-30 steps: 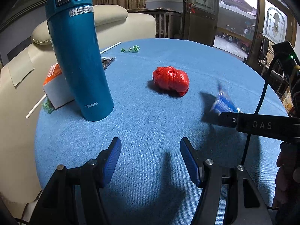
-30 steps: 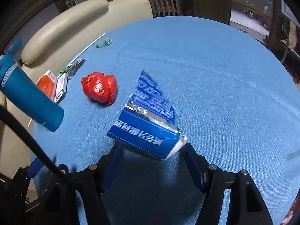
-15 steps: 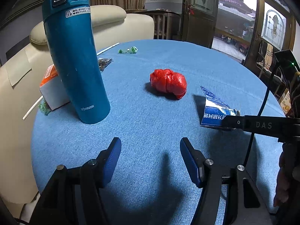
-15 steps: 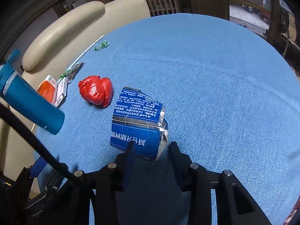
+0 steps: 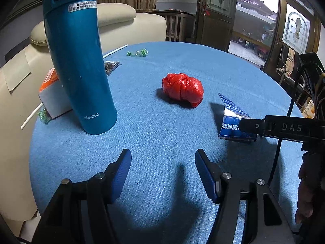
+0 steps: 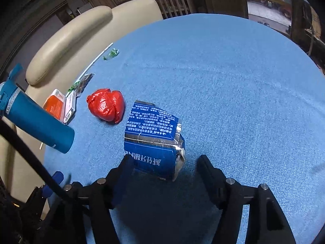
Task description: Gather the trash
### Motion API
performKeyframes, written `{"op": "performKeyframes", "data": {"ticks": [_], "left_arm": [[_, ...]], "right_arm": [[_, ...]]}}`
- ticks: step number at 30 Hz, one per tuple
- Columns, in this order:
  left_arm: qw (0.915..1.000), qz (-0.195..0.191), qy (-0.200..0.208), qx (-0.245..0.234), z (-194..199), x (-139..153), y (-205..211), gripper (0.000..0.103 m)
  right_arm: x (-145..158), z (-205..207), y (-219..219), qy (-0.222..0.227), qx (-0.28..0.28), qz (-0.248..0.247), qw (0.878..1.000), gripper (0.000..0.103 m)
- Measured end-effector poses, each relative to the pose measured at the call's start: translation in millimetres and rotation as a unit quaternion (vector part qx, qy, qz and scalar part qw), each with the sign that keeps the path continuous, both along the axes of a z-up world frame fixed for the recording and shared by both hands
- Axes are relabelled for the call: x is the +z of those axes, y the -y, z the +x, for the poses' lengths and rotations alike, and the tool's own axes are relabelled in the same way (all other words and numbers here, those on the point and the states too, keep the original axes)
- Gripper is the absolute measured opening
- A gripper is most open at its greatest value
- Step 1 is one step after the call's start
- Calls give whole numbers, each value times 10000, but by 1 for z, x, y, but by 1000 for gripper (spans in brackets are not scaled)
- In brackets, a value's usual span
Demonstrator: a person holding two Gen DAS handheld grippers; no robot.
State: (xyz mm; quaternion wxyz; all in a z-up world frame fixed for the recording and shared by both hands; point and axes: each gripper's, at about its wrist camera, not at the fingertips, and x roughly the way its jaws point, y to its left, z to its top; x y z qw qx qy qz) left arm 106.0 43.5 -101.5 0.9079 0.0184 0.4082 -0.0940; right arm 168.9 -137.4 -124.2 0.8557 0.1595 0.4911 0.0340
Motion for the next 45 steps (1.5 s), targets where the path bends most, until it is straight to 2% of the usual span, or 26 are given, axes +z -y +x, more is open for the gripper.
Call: {"op": "performKeyframes", "data": {"ticks": [12,14,16,25,36,45], "left_arm": [[9996,-211,96,-131,6,7,0,66],[9996,-216,116,-154,7,8,1,66],[9996,-211,114,-168,8,7,2,66],[9997,-183,88,-111,8,6,1,66],[9999,-112,75,-87,6,10,3,66],[9999,-44,64,-69,5,12,9,66]], "right_arm": [[-2,10,-3,181,-86,-183,9996,70],[-1,10,-4,193,-94,-237,9995,65],[-1,10,-3,205,-73,-189,9996,54],[6,6,-6,345,18,-333,9989,40],[8,2,12,339,-179,-225,9990,31],[8,-1,33,286,-386,-59,9988,31]]}}
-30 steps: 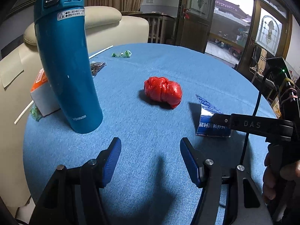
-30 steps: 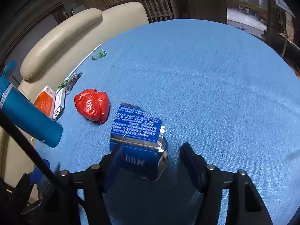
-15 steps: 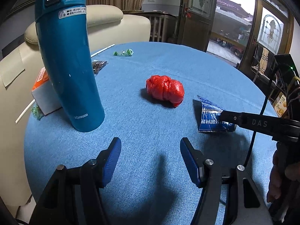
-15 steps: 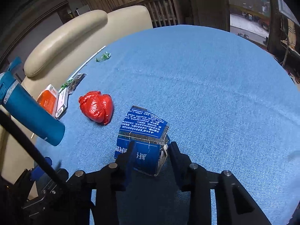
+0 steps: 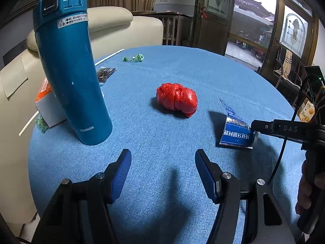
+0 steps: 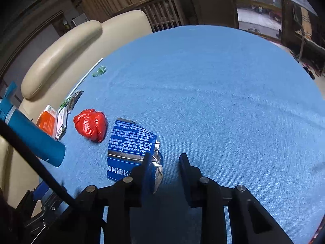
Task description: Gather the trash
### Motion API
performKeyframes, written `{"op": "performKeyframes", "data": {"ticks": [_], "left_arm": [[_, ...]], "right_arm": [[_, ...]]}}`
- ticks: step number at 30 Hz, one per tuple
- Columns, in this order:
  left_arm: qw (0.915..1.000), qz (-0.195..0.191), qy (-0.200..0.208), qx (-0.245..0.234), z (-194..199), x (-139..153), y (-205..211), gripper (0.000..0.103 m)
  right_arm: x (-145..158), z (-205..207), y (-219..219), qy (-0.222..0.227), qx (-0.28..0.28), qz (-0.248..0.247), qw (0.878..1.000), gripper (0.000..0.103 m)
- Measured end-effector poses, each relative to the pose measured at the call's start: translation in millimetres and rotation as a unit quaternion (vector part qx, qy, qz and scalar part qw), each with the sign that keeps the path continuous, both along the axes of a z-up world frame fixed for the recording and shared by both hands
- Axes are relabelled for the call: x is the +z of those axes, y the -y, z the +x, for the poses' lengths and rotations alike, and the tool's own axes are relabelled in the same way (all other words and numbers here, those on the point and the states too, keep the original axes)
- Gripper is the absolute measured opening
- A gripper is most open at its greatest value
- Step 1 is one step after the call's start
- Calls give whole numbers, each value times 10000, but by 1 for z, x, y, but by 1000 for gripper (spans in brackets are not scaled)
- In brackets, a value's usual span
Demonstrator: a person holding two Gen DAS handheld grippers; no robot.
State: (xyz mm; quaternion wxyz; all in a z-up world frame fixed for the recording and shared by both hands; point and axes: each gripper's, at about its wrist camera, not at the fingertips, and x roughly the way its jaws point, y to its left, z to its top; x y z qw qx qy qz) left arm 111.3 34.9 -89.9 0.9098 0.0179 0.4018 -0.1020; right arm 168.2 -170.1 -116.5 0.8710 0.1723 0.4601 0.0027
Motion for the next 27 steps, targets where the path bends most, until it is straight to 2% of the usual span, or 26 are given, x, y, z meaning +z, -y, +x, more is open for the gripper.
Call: {"op": "performKeyframes", "data": {"ticks": [2,3,4,5,6,16,22,27], "left_arm": [[10000,1,5,0,0,0,1,66],[10000,5,5,-2,0,0,1,66],[10000,10,10,-4,0,1,2,66],[10000,13,14,-6,1,1,2,66],[10000,13,12,-11,1,1,2,66],[10000,18,-21,-28,3,-1,4,66],[10000,24,-48,-34,4,-2,5,66],[10000,12,-65,-18,4,-4,4,66]], "right_arm": [[0,0,5,-17,-43,227,9997,32],[0,1,7,-43,-48,293,9996,38],[0,1,8,-70,-60,319,9994,59],[0,1,9,-71,-73,335,9994,72],[1,1,10,-24,-72,380,9992,77],[12,0,-15,393,540,240,9975,77],[-4,9,-28,138,753,320,9965,77],[-8,10,-41,142,914,196,9955,77]]}}
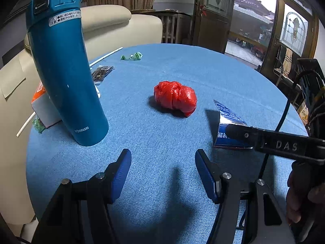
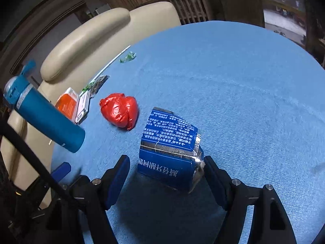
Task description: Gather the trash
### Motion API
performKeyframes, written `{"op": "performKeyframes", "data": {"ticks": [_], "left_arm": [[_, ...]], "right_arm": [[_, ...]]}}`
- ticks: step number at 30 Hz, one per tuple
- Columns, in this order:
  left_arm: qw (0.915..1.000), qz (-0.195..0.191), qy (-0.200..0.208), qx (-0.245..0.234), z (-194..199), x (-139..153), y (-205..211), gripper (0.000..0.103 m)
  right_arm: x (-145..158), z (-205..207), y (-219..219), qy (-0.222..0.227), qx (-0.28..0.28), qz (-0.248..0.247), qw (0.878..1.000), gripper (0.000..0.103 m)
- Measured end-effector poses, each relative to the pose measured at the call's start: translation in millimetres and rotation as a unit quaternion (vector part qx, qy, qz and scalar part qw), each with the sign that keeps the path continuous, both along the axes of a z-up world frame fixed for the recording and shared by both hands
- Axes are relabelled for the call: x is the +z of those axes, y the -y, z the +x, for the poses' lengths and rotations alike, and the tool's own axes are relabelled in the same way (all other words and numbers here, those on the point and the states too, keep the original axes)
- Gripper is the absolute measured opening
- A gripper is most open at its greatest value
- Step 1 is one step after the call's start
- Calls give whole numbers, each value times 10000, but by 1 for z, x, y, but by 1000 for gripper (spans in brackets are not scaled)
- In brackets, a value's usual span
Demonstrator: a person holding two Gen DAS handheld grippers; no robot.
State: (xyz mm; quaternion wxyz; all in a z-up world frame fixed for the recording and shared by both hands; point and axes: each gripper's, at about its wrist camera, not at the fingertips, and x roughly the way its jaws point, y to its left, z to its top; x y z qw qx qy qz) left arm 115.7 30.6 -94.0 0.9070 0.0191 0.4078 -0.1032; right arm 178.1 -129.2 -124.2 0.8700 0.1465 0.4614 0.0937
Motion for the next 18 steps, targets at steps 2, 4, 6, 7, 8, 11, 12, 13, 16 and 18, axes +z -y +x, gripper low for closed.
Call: {"op": "performKeyframes", "data": {"ticks": [2,4,6,7,8,11,12,13,16,18], "left_arm": [[10000,0,-9,0,0,-1,0,66],[10000,5,-24,0,1,-1,0,66],[10000,-1,-29,0,1,-1,0,66],[10000,-2,-27,3,1,-1,0,66],[10000,-1,-28,6,2,-1,0,66],[10000,-7,-43,7,2,-2,0,66],[10000,-6,-47,3,2,-2,0,66],[10000,-2,-50,-2,2,-3,0,66],[10000,1,-51,-11,3,-3,1,66],[10000,2,-44,-4,3,-3,1,66]], "right_arm": [[0,0,-3,14,74,-68,9999,77],[-1,0,-7,21,108,-150,9998,77],[-2,-1,-10,53,146,-323,9994,76],[-2,0,-11,70,164,-390,9991,76],[-2,0,-12,91,170,-431,9989,75],[-2,0,-9,114,107,-570,9983,56],[-2,0,-8,116,98,-574,9982,53],[-3,0,-5,110,85,-522,9985,52],[-2,0,-3,113,69,-486,9987,48],[-2,-1,-3,131,68,-498,9986,47]]}}
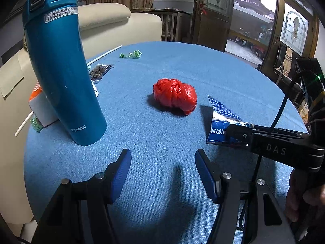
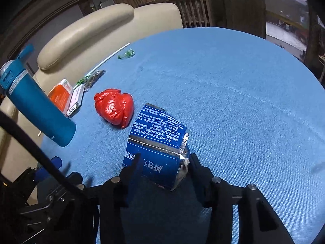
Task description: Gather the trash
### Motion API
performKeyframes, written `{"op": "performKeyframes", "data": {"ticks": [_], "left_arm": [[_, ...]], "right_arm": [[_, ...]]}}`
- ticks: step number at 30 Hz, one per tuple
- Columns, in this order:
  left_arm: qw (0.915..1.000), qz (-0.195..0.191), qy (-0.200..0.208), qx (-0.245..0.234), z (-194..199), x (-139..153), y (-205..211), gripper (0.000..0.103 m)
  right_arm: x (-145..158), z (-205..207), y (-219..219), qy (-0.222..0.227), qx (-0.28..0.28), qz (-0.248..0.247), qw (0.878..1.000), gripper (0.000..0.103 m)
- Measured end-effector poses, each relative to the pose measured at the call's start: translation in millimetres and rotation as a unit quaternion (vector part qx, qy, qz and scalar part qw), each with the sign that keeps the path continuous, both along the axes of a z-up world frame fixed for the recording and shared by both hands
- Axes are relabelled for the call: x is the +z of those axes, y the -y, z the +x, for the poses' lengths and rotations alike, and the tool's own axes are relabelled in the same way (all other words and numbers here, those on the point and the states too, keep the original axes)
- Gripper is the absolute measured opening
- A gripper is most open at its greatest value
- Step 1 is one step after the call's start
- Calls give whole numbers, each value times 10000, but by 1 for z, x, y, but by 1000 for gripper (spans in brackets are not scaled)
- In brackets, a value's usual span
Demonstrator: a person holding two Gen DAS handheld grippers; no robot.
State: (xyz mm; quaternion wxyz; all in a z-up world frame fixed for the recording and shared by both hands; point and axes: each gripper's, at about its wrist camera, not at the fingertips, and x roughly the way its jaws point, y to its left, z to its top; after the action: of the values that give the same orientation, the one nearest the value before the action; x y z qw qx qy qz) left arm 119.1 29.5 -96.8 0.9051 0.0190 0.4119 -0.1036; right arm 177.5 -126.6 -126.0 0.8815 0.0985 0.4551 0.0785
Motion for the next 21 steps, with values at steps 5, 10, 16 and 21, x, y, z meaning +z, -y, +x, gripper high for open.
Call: {"op": "performKeyframes", "data": {"ticks": [5,10,16,21], "left_arm": [[10000,3,-14,13,1,-1,0,66],[10000,1,5,6,0,0,1,66],[10000,-10,0,12,0,0,0,66],[10000,-13,-7,13,0,0,0,66]], "right_arm": [[3,-1,6,47,-50,72,10000,41],[5,-2,11,43,-164,-12,9999,37],[4,-2,27,10,-432,-64,9990,35],[4,-3,39,-29,-610,-71,9981,35]]}}
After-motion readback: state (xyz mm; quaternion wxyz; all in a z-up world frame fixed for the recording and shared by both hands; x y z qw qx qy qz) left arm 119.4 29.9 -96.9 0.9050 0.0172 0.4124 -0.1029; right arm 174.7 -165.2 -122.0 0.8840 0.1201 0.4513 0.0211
